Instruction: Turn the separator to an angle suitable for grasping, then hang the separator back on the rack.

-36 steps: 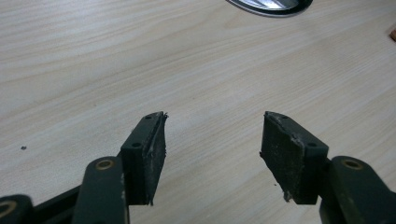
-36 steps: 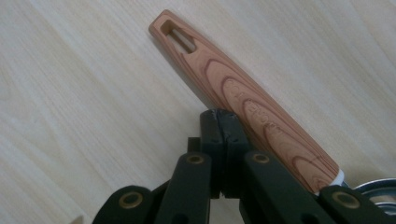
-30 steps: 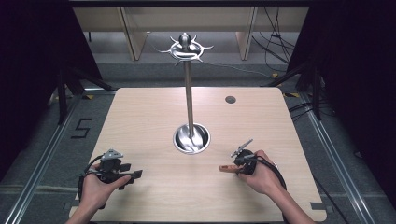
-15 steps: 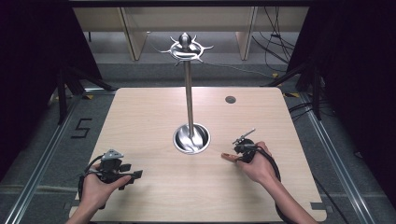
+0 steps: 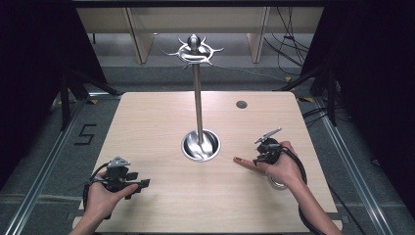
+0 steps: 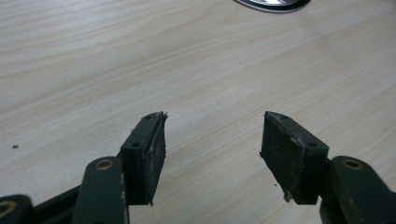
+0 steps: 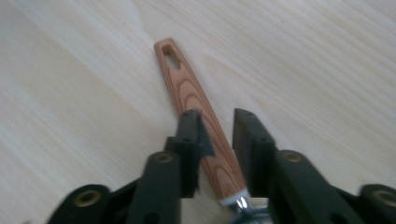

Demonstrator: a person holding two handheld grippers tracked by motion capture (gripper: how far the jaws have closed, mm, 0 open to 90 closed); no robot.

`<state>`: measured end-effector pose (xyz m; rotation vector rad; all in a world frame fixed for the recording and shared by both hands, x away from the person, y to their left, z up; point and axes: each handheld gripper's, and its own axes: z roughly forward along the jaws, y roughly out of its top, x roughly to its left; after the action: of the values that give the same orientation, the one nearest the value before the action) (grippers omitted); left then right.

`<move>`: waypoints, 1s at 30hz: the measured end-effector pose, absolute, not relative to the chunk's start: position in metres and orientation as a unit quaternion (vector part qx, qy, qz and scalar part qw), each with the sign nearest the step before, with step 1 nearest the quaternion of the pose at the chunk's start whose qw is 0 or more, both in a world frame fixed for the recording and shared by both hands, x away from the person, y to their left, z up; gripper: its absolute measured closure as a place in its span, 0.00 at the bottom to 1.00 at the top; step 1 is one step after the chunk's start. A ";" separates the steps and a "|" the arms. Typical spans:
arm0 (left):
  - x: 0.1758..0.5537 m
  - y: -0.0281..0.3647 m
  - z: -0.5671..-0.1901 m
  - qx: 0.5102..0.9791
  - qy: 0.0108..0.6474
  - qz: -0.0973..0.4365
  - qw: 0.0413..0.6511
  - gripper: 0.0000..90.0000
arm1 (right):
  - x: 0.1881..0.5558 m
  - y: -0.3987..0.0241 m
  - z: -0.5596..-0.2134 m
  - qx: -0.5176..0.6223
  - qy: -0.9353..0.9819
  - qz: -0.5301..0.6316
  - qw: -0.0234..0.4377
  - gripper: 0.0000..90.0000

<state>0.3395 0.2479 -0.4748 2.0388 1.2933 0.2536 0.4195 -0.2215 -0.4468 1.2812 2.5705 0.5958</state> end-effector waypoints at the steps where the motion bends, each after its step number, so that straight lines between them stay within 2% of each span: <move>1: 0.339 0.248 -0.475 0.788 0.498 0.098 0.348 0.44 | 0.419 -0.225 -0.444 0.423 0.882 0.186 0.091 0.71; 8: 0.338 0.250 -0.474 0.785 0.503 0.102 0.346 0.44 | 0.425 -0.235 -0.440 0.354 0.920 0.141 0.095 0.62; 11: 0.340 0.249 -0.474 0.785 0.499 0.098 0.354 0.44 | 0.428 -0.236 -0.441 0.325 0.937 0.100 0.079 0.59; 14: 0.339 0.247 -0.475 0.786 0.497 0.096 0.355 0.44 | 0.429 -0.233 -0.445 0.312 0.945 0.075 0.057 0.59; 30: 0.338 0.248 -0.475 0.786 0.498 0.097 0.355 0.43 | 0.440 -0.222 -0.452 0.271 0.961 0.021 0.048 0.59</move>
<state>0.3380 0.2485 -0.4749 2.0301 1.2857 0.2508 0.4398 -0.2220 -0.4516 0.8274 2.9303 0.0654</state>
